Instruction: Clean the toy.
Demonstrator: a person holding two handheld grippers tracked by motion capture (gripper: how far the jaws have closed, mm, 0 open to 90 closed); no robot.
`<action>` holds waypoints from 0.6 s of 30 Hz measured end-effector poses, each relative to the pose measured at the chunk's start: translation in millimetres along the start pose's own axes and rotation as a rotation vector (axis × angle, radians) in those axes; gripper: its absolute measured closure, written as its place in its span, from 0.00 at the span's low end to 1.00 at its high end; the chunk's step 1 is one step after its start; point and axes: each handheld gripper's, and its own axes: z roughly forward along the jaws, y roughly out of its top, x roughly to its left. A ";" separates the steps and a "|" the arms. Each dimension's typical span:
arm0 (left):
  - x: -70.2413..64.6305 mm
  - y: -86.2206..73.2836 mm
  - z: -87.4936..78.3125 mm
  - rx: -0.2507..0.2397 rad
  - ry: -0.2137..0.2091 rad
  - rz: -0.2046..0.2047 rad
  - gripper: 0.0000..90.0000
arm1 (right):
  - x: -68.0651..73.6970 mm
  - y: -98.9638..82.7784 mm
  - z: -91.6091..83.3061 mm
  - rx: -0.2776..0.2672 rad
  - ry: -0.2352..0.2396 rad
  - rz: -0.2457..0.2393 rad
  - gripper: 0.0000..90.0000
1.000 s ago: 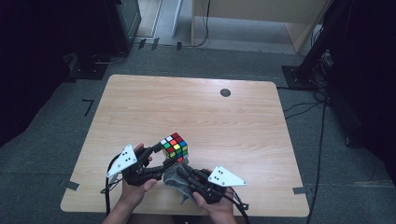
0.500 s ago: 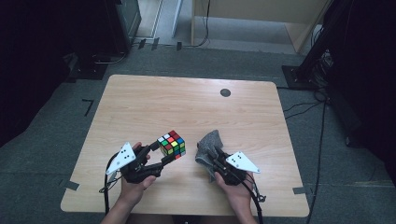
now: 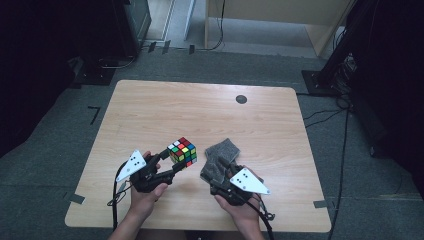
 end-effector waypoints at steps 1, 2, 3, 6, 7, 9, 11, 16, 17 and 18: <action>-0.9 2.0 0.4 -0.001 0.001 0.004 0.38 | 3.1 -0.3 2.5 0.002 0.013 -0.002 0.39; -1.5 3.3 0.9 -0.004 0.003 0.005 0.38 | 7.7 -0.3 6.3 0.011 0.029 0.000 0.37; -2.0 4.5 1.6 -0.006 0.007 0.002 0.38 | 9.8 0.1 9.2 0.016 0.032 0.002 0.36; -2.8 9.7 6.2 -0.006 0.014 0.005 0.38 | 10.5 3.3 17.8 0.015 0.047 0.036 0.36; -3.7 11.1 7.1 -0.011 0.010 0.002 0.38 | 10.2 4.2 20.3 0.011 0.051 0.052 0.35; -5.5 11.5 8.2 -0.015 0.009 0.012 0.38 | 9.8 4.6 24.7 0.011 0.052 0.059 0.32; -6.3 9.1 11.5 -0.014 0.004 0.010 0.38 | 9.7 3.2 28.5 -0.005 0.057 0.063 0.30; -6.9 4.7 23.1 0.000 0.020 -0.017 0.38 | 9.3 0.4 36.6 -0.031 0.072 0.085 0.27; -7.6 4.4 24.4 0.002 0.015 -0.022 0.38 | 9.2 0.5 37.7 -0.038 0.075 0.084 0.27; -8.4 4.1 25.1 0.003 0.008 -0.025 0.38 | 9.5 0.2 39.2 -0.038 0.076 0.089 0.27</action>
